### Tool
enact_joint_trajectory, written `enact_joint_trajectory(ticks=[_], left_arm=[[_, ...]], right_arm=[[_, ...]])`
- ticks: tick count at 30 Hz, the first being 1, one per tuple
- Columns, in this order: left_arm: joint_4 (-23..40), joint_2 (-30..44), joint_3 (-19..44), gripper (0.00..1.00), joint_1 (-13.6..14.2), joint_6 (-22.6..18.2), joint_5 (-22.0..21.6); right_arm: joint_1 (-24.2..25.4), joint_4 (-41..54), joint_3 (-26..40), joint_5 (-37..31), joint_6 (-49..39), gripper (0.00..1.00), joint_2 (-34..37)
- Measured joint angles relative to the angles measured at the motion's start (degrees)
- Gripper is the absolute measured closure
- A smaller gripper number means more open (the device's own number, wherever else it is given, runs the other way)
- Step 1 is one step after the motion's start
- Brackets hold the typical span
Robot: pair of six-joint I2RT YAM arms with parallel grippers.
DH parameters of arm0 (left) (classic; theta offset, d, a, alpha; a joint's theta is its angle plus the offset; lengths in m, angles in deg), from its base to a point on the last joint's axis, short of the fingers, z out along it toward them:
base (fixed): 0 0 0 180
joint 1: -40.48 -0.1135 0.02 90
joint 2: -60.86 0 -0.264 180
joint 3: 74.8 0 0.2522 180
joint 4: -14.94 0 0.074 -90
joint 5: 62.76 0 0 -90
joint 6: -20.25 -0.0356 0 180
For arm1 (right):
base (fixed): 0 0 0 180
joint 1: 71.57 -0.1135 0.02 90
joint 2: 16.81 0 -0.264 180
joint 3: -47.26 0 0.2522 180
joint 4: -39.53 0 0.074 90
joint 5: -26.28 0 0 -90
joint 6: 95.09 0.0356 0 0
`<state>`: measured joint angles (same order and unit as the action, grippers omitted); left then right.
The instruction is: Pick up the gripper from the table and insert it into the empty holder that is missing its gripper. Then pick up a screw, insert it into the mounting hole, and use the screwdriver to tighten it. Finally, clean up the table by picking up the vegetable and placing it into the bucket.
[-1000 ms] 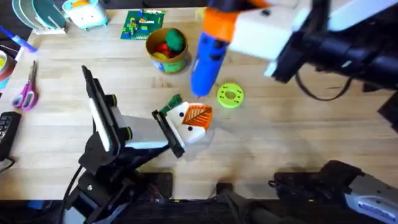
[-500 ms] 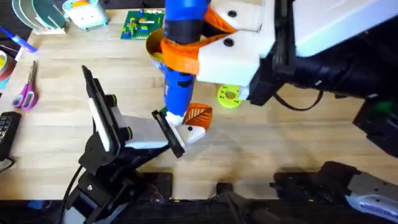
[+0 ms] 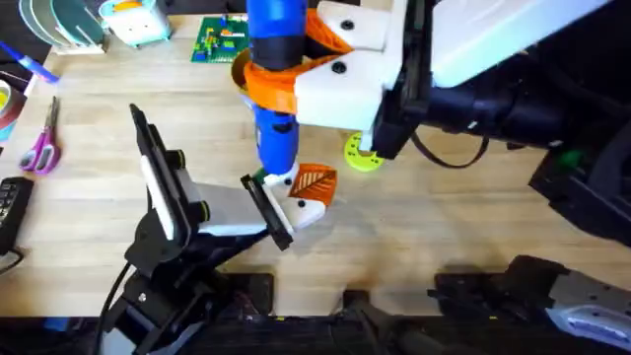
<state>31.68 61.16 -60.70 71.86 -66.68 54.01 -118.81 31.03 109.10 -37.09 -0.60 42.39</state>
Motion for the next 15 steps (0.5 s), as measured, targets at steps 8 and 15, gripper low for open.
enact_joint_trajectory(ticks=[8, 15], left_arm=[[0.0, 0.0, 0.0, 0.985, 0.0, 0.0, 0.0], [0.0, 0.0, 0.0, 0.985, 0.0, 0.0, 0.0]], right_arm=[[0.0, 2.4, 0.0, 0.0, 0.0, 0.976, -0.6], [0.2, 3.1, 0.0, 0.0, 0.0, 0.976, -1.8]])
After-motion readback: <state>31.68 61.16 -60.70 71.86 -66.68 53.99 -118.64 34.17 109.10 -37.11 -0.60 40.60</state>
